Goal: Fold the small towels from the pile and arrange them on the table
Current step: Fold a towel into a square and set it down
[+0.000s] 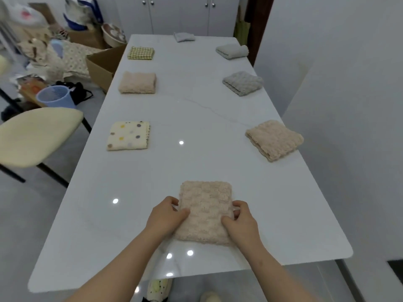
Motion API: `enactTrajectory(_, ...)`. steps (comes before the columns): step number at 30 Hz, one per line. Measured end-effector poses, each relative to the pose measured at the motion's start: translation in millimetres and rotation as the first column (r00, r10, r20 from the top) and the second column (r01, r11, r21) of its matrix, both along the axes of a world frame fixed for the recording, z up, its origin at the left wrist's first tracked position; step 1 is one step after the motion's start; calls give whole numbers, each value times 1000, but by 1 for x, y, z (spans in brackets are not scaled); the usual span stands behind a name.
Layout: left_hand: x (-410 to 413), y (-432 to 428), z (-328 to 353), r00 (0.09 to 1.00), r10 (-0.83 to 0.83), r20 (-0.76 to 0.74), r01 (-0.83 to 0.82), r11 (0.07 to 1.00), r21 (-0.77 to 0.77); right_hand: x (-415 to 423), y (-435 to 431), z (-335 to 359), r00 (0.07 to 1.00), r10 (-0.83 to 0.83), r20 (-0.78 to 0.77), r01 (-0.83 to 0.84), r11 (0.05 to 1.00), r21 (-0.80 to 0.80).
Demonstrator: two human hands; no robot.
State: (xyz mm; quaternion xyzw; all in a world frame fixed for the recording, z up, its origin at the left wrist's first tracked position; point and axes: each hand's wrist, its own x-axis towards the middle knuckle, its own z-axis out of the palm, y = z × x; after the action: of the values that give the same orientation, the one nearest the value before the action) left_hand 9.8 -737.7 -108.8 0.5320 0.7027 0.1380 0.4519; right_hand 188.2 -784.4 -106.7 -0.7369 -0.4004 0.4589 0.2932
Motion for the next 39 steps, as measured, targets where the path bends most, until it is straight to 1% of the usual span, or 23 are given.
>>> enactTrajectory(3,2,-6,-1,1000,13,-11,-13,999,-36,8,2,1,993,119,22,-119,993,-8)
enactTrajectory(6,4,-14,-2,998,52,22,-52,998,-19,13,2,1,985,163,59,-165,986,33)
enactTrajectory(8,8,-19,-2,994,86,74,-86,996,-3,16,4,-2,984,172,50,-175,983,50)
enactTrajectory(11,12,-21,-2,979,132,153,-133,991,-4,19,7,-5,987,160,-11,-159,987,31)
enactTrajectory(14,12,-18,1,931,221,292,-216,975,-51,20,13,-5,990,126,-70,-126,992,3)
enactTrajectory(15,11,-17,2,919,241,313,-235,970,-57,21,14,-5,989,127,-77,-127,992,4)
enactTrajectory(18,12,-19,2,903,256,346,-257,965,-45,21,16,-6,986,159,-46,-157,986,53)
enactTrajectory(21,11,-23,1,904,203,376,-214,977,-12,21,14,-4,974,227,-12,-224,967,120)
enactTrajectory(23,8,-23,-2,945,94,313,-119,991,62,21,12,-3,950,312,9,-310,940,144)
enactTrajectory(25,5,-21,-6,979,-24,204,-2,991,130,22,12,-3,914,400,64,-405,904,135)
enactTrajectory(27,3,-16,-10,989,-126,81,113,982,150,25,13,-3,887,451,99,-460,881,113)
enactTrajectory(30,2,-9,-11,976,-218,-16,218,971,94,27,16,-3,885,454,102,-462,883,84)
enactTrajectory(36,4,2,4,920,-389,-36,386,920,-69,28,12,-3,913,390,116,-400,913,81)
enactTrajectory(39,8,3,6,889,-439,-127,433,898,-76,28,14,0,873,470,133,-479,877,44)
